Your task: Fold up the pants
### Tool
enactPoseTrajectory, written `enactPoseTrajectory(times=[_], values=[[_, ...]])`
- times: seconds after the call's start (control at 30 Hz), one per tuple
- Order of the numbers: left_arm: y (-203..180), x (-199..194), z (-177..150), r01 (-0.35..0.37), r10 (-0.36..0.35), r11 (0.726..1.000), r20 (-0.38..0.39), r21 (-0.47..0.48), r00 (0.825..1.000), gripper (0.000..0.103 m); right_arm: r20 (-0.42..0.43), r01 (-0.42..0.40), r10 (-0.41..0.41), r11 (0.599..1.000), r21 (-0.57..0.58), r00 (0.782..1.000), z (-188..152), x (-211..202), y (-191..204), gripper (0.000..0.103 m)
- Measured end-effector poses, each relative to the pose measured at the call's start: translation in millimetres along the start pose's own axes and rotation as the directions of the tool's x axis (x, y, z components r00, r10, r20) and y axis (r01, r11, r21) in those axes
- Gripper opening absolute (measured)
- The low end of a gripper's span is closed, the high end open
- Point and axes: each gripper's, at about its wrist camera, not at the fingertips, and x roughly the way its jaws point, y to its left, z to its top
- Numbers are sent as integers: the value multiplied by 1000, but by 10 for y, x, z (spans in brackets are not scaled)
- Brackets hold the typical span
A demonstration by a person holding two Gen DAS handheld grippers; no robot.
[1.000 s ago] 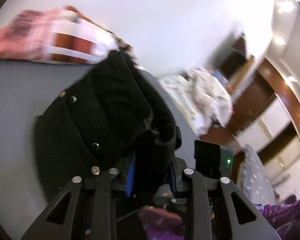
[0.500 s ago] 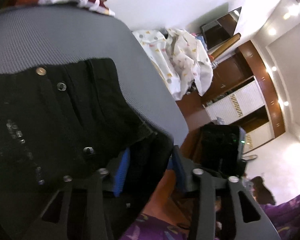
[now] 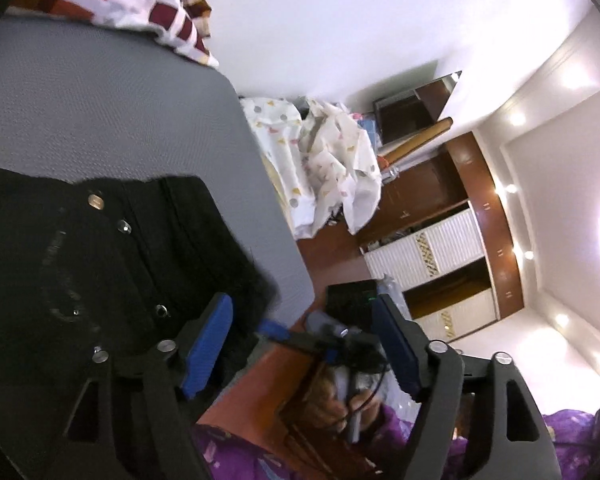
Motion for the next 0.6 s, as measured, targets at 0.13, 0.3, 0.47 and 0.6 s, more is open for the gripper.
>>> enactPoseTrajectory(times=[0.13,0.3,0.47,0.6], values=[[-19,46,39,29,-30,999,-18,-21,999,81,28,-45,47,998,-54,999,77,-180,226,76],[-165,-94,54,-68,66,997,50,38,997,81,-3,-96,96,995,-8,995,47,-98,310,77],[67,-405,-250,-217,217,976,78,-8,973,81,-81,-135,145,983,126,986,-101,132,245,77],[318,-563,-515,-312,315,949,69,-47,947,81,-130,21,-5,992,125,992,-182,307,162,77]])
